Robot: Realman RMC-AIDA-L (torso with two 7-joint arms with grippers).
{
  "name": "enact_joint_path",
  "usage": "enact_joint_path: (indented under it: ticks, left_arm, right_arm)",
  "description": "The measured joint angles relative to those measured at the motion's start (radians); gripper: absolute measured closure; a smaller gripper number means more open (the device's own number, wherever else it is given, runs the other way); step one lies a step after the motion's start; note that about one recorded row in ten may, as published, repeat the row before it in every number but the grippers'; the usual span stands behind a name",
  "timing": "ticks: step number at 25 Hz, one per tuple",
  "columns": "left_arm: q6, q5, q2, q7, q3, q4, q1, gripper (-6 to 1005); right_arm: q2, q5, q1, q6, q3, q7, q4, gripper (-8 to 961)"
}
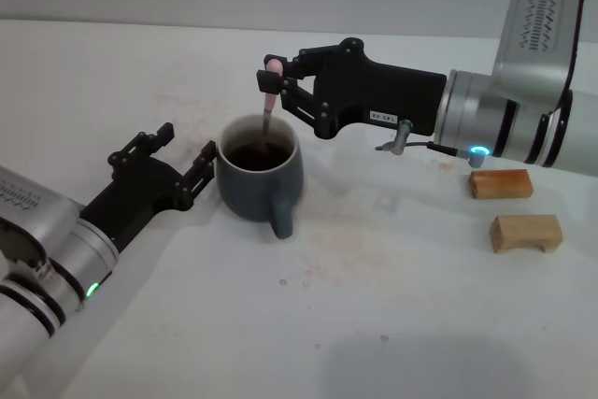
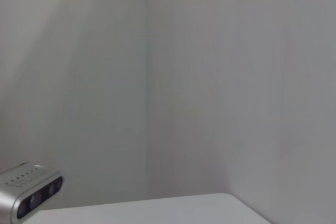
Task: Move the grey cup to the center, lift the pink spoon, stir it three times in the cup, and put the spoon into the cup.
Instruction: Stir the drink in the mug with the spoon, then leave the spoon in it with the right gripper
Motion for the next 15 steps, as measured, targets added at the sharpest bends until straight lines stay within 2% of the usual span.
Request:
enact_joint_path:
  ticks: [8, 15]
  left_arm:
    - [0.023, 0.0, 0.003, 0.0, 0.023, -0.03, 0.008, 353]
    - [0.082, -0.007, 0.007, 0.017, -0.07, -0.032, 0.051, 353]
  right_arm:
    - [0.0, 0.0, -0.015, 0.008, 0.013, -0.006, -0.007, 844]
    - [0.002, 0.0, -0.031, 0.031, 0.013, -0.004, -0.001, 844]
